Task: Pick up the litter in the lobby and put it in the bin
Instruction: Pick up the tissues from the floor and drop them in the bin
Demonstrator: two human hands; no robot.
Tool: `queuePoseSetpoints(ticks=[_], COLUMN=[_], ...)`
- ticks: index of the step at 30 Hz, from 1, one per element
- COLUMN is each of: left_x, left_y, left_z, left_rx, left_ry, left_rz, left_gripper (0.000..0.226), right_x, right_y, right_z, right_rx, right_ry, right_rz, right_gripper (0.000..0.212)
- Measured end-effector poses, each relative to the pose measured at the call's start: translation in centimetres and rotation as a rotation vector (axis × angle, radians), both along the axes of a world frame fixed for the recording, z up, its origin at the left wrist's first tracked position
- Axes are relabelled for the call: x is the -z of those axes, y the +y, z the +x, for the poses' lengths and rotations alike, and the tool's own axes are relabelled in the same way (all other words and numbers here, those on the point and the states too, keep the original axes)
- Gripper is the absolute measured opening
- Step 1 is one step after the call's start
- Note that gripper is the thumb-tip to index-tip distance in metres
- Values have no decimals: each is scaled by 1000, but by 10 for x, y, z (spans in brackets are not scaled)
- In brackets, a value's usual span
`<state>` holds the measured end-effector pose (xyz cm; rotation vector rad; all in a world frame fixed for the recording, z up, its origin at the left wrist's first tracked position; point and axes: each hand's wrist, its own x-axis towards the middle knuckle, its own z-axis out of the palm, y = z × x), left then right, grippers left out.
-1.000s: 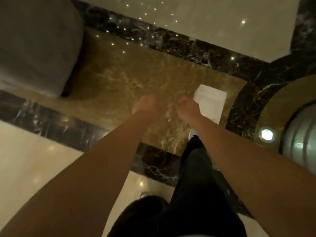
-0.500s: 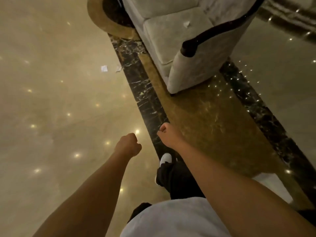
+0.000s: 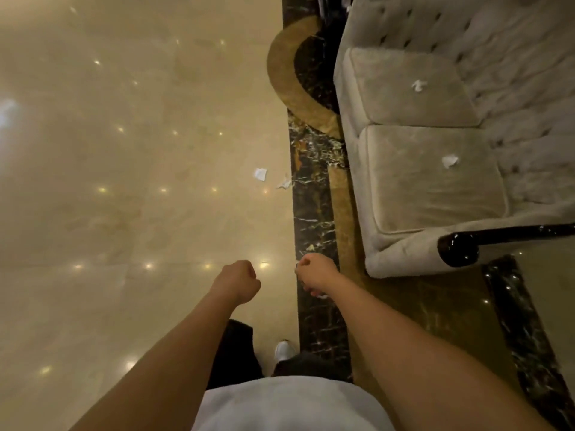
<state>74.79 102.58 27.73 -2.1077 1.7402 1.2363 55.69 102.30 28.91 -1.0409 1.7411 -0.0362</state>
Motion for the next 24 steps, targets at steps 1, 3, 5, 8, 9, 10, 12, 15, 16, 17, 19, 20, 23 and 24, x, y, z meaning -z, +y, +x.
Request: queuePoseSetpoints(ticks=[1, 3, 5, 8, 9, 10, 12, 15, 16, 17, 19, 20, 23, 24], left_x=[4, 20, 43, 94, 105, 117, 143, 170, 181, 191, 218, 232, 287, 310], left_y=[-27, -89, -155, -264, -291, -321, -382, -464, -491, -515, -560, -580, -637, -654], left_z=[3, 7, 10, 11, 10, 11, 17, 26, 27, 28, 24, 21, 7, 1], left_rx=[10, 46, 77, 133, 165, 213, 227, 145, 119, 105, 110, 122, 113, 85], left_ry=[2, -1, 21, 48, 51, 46, 45, 29, 20, 12, -12, -20, -18, -13], left_rz=[15, 40, 55, 62, 75, 105, 182, 228, 224, 216, 234, 251, 287, 279], left_gripper=[17, 10, 11, 13, 14, 18, 23, 28, 30, 31, 32, 32, 30, 29], right_x=[-2, 6, 25, 66, 75, 86, 115, 150, 161, 173, 202, 216, 274, 300], right_y=[-31, -97, -163, -264, -285, -308, -360, -430, -456, -479, -525, -546, -608, -627], right_z=[6, 16, 25, 31, 30, 29, 26, 18, 16, 15, 9, 6, -6, -10], right_rx=[-16, -52, -41, 51, 76, 94, 65, 52, 50, 55, 74, 73, 53, 31], right_ry=[0, 10, 30, 91, 105, 124, 168, 166, 173, 174, 168, 166, 136, 118], right_rz=[-13, -46, -79, -89, -73, -37, 57, 147, 152, 153, 163, 162, 165, 176], right_gripper=[19, 18, 19, 21, 21, 21, 23, 21, 19, 18, 22, 25, 31, 32])
